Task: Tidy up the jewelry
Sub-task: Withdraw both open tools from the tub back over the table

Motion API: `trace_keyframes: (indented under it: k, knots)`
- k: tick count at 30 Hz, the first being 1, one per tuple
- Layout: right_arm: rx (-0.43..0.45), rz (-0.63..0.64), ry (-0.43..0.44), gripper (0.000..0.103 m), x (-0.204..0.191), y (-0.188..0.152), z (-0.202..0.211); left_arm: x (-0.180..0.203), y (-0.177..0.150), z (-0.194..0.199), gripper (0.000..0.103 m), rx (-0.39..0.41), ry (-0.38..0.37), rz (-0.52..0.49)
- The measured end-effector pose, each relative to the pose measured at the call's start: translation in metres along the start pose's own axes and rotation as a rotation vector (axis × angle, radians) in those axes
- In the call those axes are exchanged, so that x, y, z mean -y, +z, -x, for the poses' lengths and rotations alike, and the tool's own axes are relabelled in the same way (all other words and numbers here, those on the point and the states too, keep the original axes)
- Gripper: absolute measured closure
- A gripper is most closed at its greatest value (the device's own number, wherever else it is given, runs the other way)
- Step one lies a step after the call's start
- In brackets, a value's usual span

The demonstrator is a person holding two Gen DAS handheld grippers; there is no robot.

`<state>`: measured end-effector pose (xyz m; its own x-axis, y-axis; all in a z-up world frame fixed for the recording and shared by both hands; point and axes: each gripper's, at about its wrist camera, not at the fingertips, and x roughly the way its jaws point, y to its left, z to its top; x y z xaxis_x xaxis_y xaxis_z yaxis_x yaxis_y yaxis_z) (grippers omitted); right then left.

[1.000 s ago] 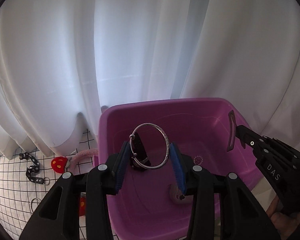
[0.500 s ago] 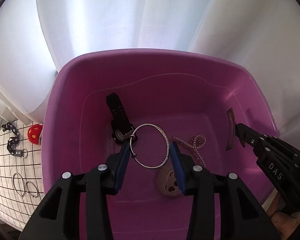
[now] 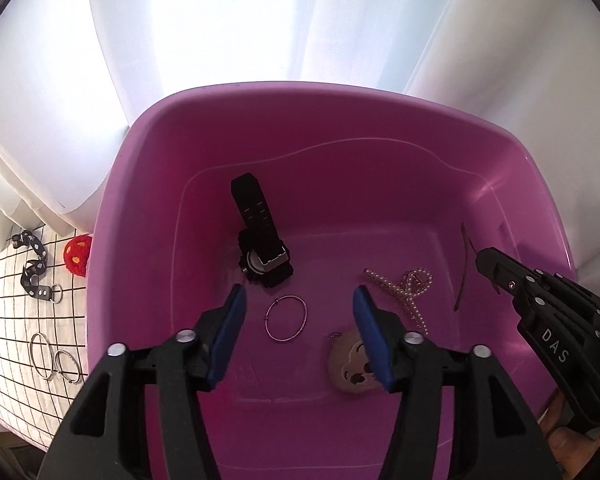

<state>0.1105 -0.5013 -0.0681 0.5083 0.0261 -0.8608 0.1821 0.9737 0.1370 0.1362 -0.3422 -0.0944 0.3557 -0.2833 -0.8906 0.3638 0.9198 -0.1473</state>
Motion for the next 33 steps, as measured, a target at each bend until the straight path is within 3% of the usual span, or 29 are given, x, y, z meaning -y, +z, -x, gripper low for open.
trace_keyframes:
  k: [2,9,16,20,23,33]
  knots:
    - [0.011,0.001,-0.001,0.063,0.0,0.001,0.001,0.002,0.0,0.002,0.038,-0.008,-0.016,-0.001]
    - [0.046,-0.007,-0.002,0.055,0.002,0.002,0.015,0.009,-0.003,0.012,0.022,0.012,-0.031,-0.026]
    - [0.064,-0.011,0.018,0.05,0.002,0.001,0.028,0.006,-0.005,0.025,0.02,0.041,-0.041,-0.014]
    - [0.069,-0.019,0.05,0.036,-0.001,0.0,0.035,0.003,-0.007,0.036,0.015,0.061,-0.04,-0.001]
    - [0.066,-0.047,0.089,0.031,-0.001,-0.001,0.039,-0.002,-0.009,0.048,0.008,0.093,-0.035,0.017]
    - [0.093,-0.056,0.128,0.029,-0.019,-0.008,0.047,-0.034,-0.034,0.087,0.006,0.183,0.014,0.061]
